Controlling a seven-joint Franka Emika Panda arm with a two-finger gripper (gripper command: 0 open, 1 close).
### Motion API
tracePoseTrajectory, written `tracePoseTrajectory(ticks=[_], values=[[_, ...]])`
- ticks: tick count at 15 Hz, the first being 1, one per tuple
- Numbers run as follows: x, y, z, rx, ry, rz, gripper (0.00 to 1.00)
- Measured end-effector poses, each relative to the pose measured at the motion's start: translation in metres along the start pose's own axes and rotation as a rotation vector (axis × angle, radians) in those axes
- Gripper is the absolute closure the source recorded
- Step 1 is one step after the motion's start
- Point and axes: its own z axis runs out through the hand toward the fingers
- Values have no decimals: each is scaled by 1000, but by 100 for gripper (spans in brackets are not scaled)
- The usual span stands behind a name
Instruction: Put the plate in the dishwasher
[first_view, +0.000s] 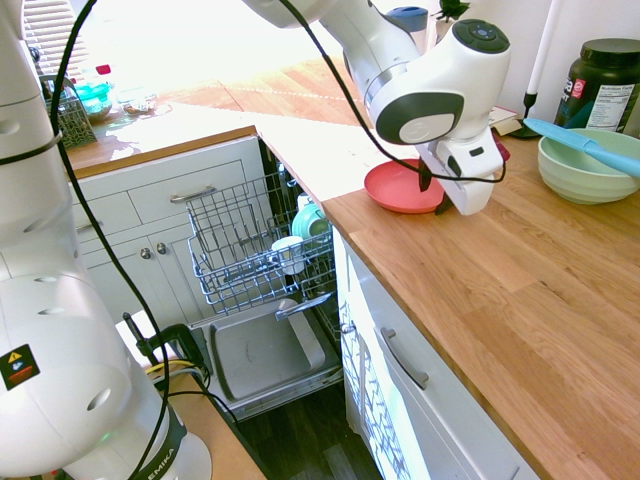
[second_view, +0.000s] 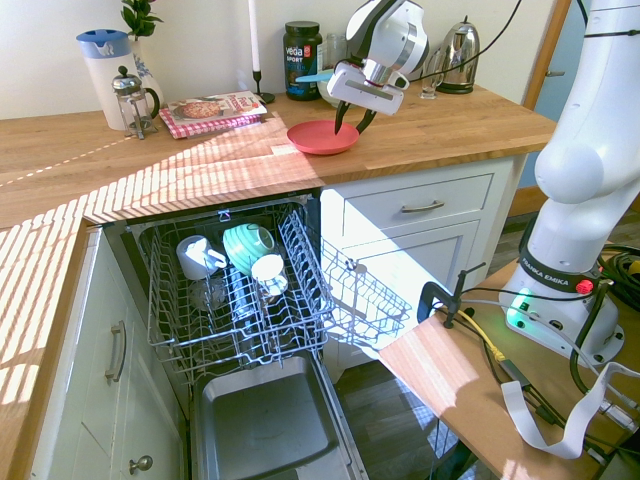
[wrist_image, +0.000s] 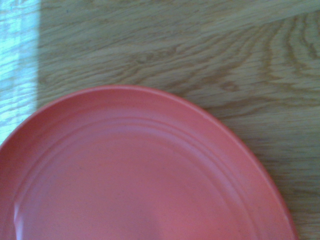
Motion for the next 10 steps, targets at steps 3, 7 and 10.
tracePoseTrajectory(ticks=[3,7,10], values=[[0,1,2,-6,-6,1,100],[0,3,5,-8,-17,4,100],[0,3,5,0,-25,10,100]])
